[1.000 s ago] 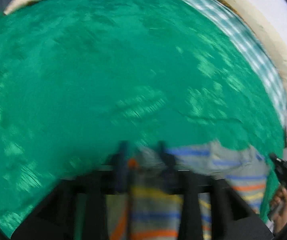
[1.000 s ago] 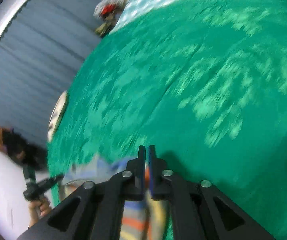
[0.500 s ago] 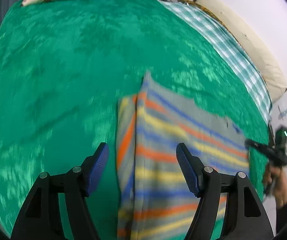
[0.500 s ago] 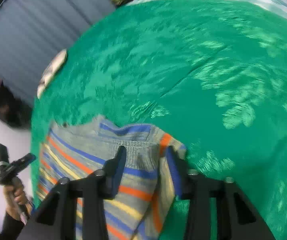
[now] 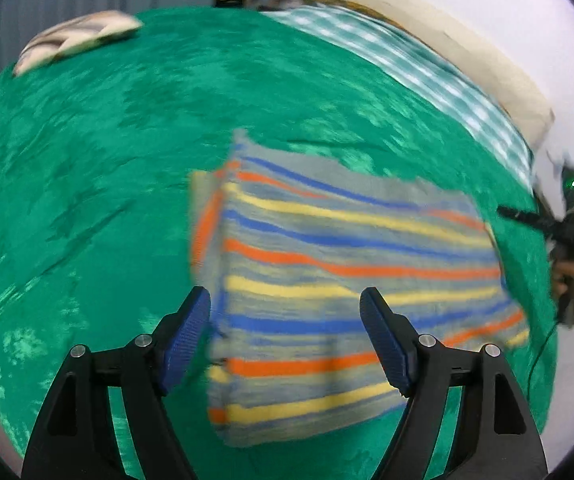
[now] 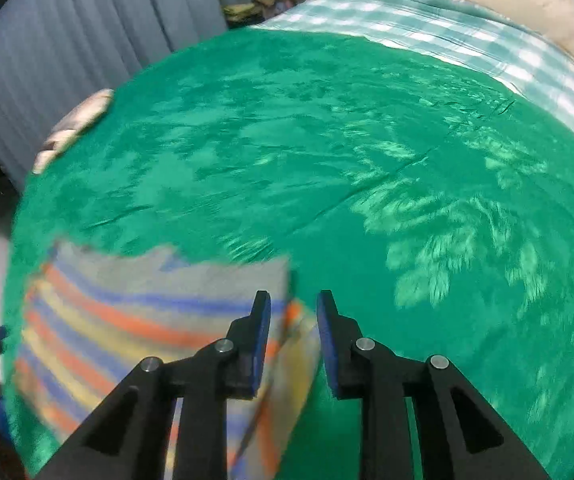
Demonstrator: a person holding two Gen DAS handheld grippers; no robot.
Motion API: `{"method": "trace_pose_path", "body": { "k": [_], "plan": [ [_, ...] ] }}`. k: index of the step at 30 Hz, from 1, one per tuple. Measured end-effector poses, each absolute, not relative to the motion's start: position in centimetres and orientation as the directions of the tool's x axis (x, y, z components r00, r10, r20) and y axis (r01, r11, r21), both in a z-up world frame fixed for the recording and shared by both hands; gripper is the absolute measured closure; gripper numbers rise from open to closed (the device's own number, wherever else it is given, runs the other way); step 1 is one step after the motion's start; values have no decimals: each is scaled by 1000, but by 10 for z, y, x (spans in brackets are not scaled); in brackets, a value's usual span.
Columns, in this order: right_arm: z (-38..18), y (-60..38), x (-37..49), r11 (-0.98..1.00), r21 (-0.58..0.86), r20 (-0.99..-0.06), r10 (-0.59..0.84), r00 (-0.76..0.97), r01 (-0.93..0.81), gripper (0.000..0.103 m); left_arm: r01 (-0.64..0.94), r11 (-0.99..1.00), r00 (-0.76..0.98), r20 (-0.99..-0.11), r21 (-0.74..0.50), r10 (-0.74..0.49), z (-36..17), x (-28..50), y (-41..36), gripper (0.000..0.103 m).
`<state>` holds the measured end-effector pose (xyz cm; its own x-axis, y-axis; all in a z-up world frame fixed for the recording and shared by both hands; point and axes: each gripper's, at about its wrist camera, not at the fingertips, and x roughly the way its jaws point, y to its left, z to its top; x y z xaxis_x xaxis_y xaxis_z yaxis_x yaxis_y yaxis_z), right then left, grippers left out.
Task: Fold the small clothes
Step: 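Lift the hem with both tools and fold it over toward the collar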
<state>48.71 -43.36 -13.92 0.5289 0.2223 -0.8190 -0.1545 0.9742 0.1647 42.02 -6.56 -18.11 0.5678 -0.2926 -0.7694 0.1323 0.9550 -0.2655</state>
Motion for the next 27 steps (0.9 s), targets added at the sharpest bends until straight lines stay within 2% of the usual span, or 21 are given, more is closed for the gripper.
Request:
{"method": "trace_pose_path", "body": {
  "k": [3, 5, 7, 8, 10, 11, 12, 14, 16, 19, 21, 22, 24, 27],
  "plan": [
    [-129, -402, 437, 905, 265, -798, 400, 451, -334, 77, 242, 954, 543, -790, -177, -284, -201, 410, -105, 24],
    [-142, -378, 405, 852, 290, -820, 455, 346, -435, 80, 309, 946, 459, -856, -98, -239, -226, 407, -127, 27],
    [-179, -365, 378, 859, 176, -917, 320, 236, -481, 82, 364, 931, 450, -878, 17, -160, -235, 391, -138, 28],
    [-198, -368, 369, 875, 98, -957, 214, 196, -475, 93, 382, 924, 447, -881, 29, -157, -232, 386, -137, 28],
    [-194, -387, 354, 891, 46, -955, 171, 242, -451, 96, 396, 918, 426, -892, 34, -151, -221, 377, -128, 28],
    [-183, -396, 353, 910, 18, -953, 141, 270, -414, 89, 396, 918, 434, -888, 36, -152, -216, 374, -125, 28],
    [-174, -400, 352, 917, 20, -944, 149, 295, -398, 86, 392, 919, 451, -879, 42, -153, -209, 371, -121, 27],
    [-148, -407, 352, 921, 68, -910, 214, 356, -382, 85, 380, 925, 484, -857, 23, -178, -198, 370, -118, 25],
    [-142, -398, 355, 898, 129, -894, 289, 343, -421, 83, 348, 937, 524, -825, -22, -213, -193, 374, -119, 17],
    [-170, -383, 366, 874, 173, -911, 318, 264, -455, 80, 288, 957, 546, -817, -24, -185, -205, 384, -123, 16],
    [-202, -388, 374, 899, 128, -962, 215, 168, -420, 90, 245, 969, 552, -825, 26, -117, -213, 380, -124, 18],
    [-200, -392, 376, 905, 130, -961, 216, 174, -405, 92, 232, 972, 567, -816, 26, -113, -214, 374, -121, 17],
    [-175, -387, 387, 911, 102, -946, 213, 243, -399, 86, 219, 976, 617, -773, -9, -145, -213, 354, -116, 15],
    [-136, -355, 424, 882, 191, -874, 352, 335, -430, 83, 191, 982, 656, -744, 5, -124, -219, 338, -120, 14]
  ]
}}
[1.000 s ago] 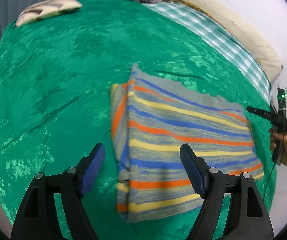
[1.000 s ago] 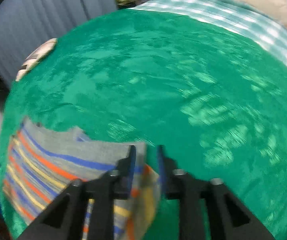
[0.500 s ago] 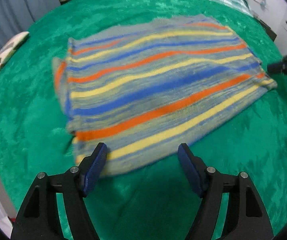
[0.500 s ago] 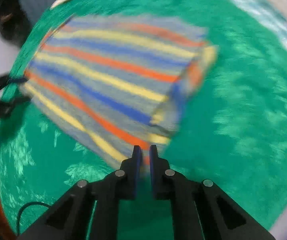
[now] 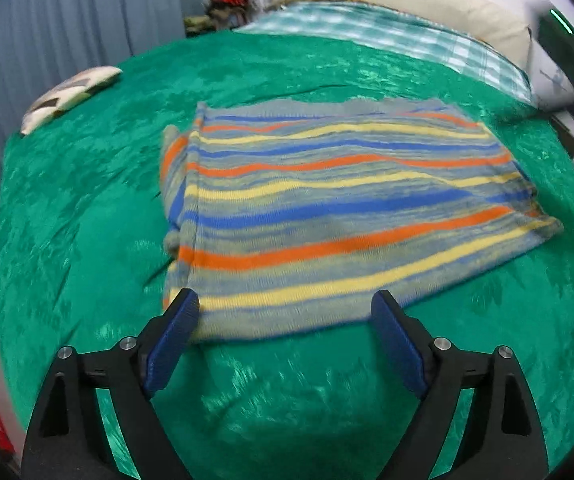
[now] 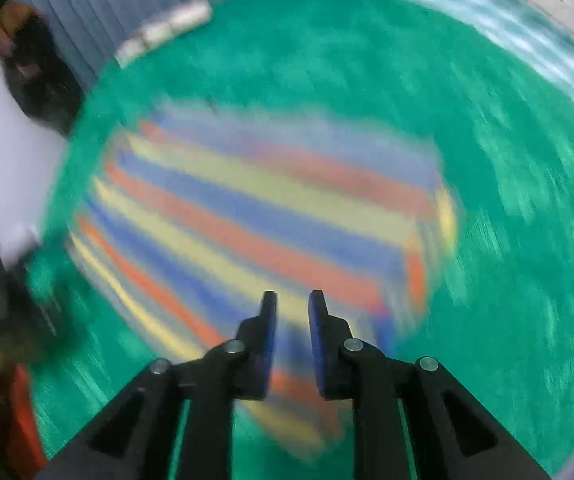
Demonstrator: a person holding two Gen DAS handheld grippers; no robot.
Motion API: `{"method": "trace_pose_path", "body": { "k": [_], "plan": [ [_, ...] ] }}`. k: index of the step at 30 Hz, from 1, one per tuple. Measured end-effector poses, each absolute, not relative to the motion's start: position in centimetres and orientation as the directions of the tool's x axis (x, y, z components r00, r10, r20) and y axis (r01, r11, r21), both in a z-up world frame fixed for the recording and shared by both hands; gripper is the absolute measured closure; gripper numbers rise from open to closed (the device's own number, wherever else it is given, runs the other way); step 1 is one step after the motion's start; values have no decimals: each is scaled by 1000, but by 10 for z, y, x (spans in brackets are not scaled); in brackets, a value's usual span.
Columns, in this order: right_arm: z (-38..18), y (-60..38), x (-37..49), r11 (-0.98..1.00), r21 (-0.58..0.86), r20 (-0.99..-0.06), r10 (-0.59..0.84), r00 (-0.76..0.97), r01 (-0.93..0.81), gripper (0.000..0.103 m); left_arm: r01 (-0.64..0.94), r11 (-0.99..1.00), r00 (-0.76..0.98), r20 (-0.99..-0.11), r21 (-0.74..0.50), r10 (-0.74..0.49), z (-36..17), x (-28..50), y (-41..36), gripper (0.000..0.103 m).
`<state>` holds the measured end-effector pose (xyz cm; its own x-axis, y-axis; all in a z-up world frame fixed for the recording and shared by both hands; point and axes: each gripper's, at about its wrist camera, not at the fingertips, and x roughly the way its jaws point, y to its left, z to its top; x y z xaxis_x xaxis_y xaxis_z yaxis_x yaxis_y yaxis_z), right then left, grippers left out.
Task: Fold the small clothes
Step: 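Lift the hem with both tools and fold it over toward the collar, then open both tools and release the folded sweater onto the bed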
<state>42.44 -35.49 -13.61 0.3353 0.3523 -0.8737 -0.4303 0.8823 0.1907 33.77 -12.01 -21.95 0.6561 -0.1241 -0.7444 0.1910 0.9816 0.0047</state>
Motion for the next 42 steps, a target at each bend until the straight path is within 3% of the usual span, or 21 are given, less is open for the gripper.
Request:
{"method": "trace_pose_path", "body": {
  "k": [3, 5, 7, 9, 11, 13, 15, 17, 19, 22, 28, 32, 37, 42],
  "plan": [
    [-148, -309, 483, 834, 347, -837, 482, 260, -428, 83, 163, 987, 645, -757, -5, -110, -233, 337, -123, 12],
    [-188, -283, 526, 831, 417, -848, 501, 170, -369, 86, 158, 987, 654, -750, 7, -99, -241, 334, -121, 11],
    [-216, -273, 556, 888, 328, -892, 403, 204, -322, 103, 161, 987, 655, -749, 13, -97, -242, 334, -123, 8],
    [-213, -276, 566, 915, 284, -870, 371, 326, -286, 103, 168, 986, 651, -751, 3, -109, -242, 334, -122, 6],
    [-197, -280, 561, 928, 256, -848, 350, 397, -272, 90, 172, 985, 642, -756, -18, -126, -244, 336, -120, 4],
    [-181, -285, 546, 922, 251, -844, 358, 400, -297, 89, 174, 984, 636, -760, -32, -137, -247, 338, -119, 3],
    [-167, -288, 521, 905, 224, -854, 361, 376, -360, 86, 174, 984, 638, -759, -24, -132, -248, 340, -120, 2],
    [-163, -294, 477, 876, 226, -867, 380, 321, -426, 73, 173, 985, 638, -760, -17, -125, -249, 341, -121, 2],
    [-174, -315, 432, 862, 248, -891, 382, 246, -443, 68, 173, 985, 634, -763, -17, -125, -250, 342, -120, 1],
    [-201, -350, 364, 877, 177, -939, 287, 191, -447, 71, 171, 985, 626, -771, -9, -116, -252, 344, -121, 1],
    [-162, -399, 275, 936, 59, -927, 180, 328, -348, 69, 164, 986, 627, -775, 31, -80, -253, 342, -126, 1],
    [-146, -401, 238, 943, 115, -877, 244, 413, -311, 58, 162, 986, 627, -775, 34, -76, -253, 338, -127, 1],
    [-166, -381, 217, 945, 188, -875, 285, 392, -268, 58, 162, 986, 627, -776, 39, -73, -254, 339, -127, 1],
    [-180, -365, 202, 949, 171, -879, 268, 394, -266, 58, 162, 986, 628, -775, 38, -74, -254, 339, -127, 0]
  ]
}}
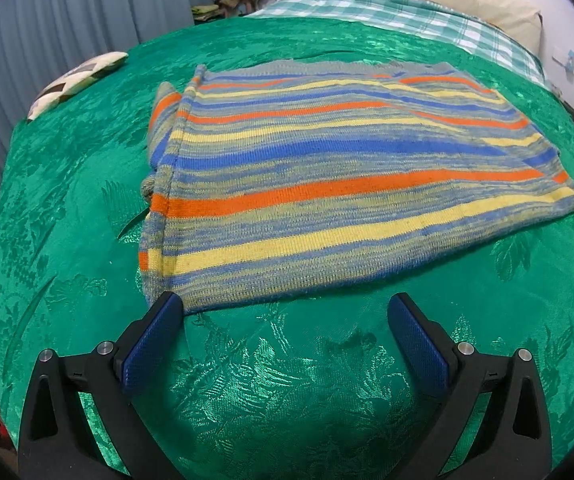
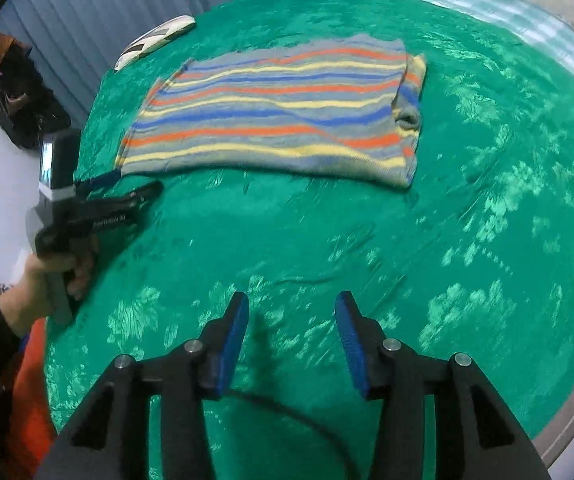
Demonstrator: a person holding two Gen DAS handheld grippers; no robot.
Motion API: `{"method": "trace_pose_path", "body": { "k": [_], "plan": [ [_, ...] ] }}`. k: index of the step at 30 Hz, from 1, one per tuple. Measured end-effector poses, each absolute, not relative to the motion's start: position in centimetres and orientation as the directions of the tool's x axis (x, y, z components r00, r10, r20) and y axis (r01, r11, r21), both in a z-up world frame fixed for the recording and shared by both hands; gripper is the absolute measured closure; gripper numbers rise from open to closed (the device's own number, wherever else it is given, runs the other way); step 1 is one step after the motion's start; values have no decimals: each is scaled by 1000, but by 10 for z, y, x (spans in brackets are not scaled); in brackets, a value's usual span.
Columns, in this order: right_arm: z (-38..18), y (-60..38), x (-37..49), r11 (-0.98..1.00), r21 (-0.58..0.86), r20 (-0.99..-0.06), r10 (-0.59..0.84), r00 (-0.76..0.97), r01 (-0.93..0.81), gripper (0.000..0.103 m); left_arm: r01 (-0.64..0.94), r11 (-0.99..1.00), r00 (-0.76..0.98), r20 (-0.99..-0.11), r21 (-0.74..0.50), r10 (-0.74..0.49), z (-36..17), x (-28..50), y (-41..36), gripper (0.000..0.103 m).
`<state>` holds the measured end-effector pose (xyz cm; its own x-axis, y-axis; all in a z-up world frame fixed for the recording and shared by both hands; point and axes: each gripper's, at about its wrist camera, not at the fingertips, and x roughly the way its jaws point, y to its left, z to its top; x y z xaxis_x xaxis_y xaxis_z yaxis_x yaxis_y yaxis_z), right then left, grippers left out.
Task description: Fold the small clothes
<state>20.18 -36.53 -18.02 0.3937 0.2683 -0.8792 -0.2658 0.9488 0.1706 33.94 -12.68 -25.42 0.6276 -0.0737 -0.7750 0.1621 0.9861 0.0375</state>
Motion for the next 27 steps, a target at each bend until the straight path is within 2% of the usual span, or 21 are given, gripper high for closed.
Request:
{"method": "trace_pose_path", "body": {
  "k": [10, 14, 19, 22, 24, 25, 27],
  "plan": [
    [-204, -370, 189, 956, 180, -866, 267, 423, -233, 53, 160, 987, 632, -771, 32, -78, -257, 340, -126, 0],
    [-215, -364, 170, 955, 129, -810, 257, 527, -268, 46, 159, 987, 632, -772, 36, -74, -256, 340, -126, 1],
    [-222, -350, 161, 958, 23, -784, 194, 590, -285, 42, 128, 992, 603, -796, 23, -60, -253, 338, -123, 0],
    [-222, -347, 161, 959, -6, -783, 173, 598, -285, 42, 65, 998, 559, -828, -23, -55, -249, 322, -116, 1],
    [-222, -344, 160, 961, -28, -783, 151, 603, -276, 41, 89, 994, 554, -826, -69, -107, -246, 306, -113, 1],
    [-221, -342, 159, 963, -46, -792, 126, 598, -265, 39, 106, 990, 549, -825, -89, -133, -245, 293, -113, 1],
    [-211, -336, 162, 978, -64, -834, 57, 549, -198, 22, 74, 994, 548, -829, -83, -110, -245, 277, -116, 1]
  ]
}}
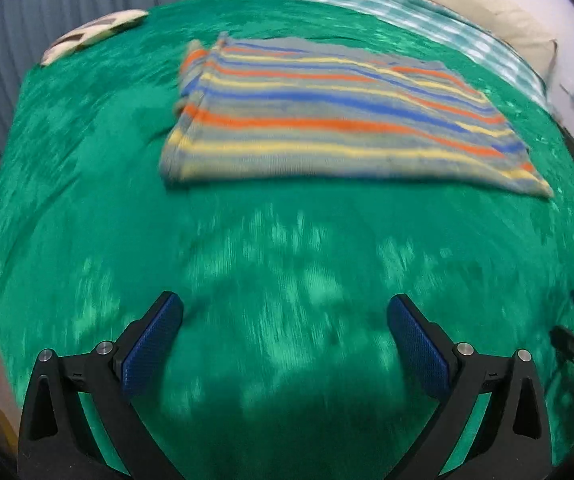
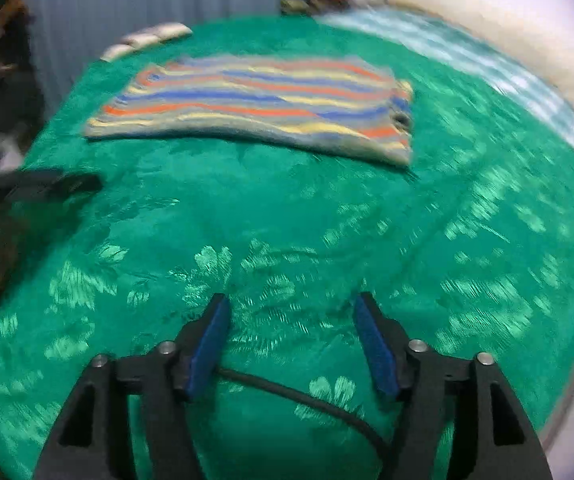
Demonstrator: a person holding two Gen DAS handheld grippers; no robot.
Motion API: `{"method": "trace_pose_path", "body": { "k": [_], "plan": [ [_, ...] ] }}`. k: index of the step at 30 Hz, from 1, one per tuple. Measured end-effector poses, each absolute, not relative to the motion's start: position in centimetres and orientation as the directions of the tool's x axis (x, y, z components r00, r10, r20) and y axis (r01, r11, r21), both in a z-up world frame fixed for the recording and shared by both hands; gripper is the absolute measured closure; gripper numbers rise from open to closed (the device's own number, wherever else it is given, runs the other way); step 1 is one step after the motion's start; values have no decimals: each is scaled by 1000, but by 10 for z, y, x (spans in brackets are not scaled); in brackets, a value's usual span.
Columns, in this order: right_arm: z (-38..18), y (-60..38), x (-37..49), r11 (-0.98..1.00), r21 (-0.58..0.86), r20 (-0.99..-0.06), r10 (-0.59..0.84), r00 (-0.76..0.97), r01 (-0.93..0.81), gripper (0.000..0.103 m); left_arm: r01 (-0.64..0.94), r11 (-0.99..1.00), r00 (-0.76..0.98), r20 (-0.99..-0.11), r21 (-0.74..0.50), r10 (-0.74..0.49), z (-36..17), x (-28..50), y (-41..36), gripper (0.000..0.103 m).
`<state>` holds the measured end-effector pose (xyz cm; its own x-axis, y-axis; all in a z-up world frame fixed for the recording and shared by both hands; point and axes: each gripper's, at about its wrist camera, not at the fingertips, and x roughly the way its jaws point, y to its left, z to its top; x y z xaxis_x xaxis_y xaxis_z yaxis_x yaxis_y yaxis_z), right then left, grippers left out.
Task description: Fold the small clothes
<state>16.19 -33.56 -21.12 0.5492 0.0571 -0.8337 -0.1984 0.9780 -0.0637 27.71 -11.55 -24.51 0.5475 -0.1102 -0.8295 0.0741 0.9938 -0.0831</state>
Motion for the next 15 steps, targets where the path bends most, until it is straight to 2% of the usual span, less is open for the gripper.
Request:
{"method": "trace_pose_path", "body": {
  "k": [1, 3, 5, 7, 12, 15],
  "plan": [
    [-206, -333, 162, 986, -51, -851, 40, 524, -157, 0, 42, 998, 546, -835, -54, -68, -246, 269, -121, 0],
    [-208, -325, 157, 992, -23, -844, 49, 534, -127, 0, 9, 1000, 576, -817, 8, 1, -249, 260, -133, 0],
    [-227, -312, 154, 983, -121, -828, -25, 561, -135, 0, -10, 995, 627, -774, 102, 85, -254, 251, -147, 0],
    [-233, -307, 151, 980, -152, -794, -42, 607, -132, 0, -14, 990, 646, -754, 138, 114, -258, 250, -151, 1],
    [-236, -309, 154, 980, -147, -797, -37, 603, -134, 0, -3, 999, 632, -774, 52, 42, -260, 258, -136, 1],
    [-237, -310, 155, 980, -150, -794, -39, 607, -133, 0, 0, 999, 632, -774, 44, 34, -261, 259, -137, 1]
  ]
}}
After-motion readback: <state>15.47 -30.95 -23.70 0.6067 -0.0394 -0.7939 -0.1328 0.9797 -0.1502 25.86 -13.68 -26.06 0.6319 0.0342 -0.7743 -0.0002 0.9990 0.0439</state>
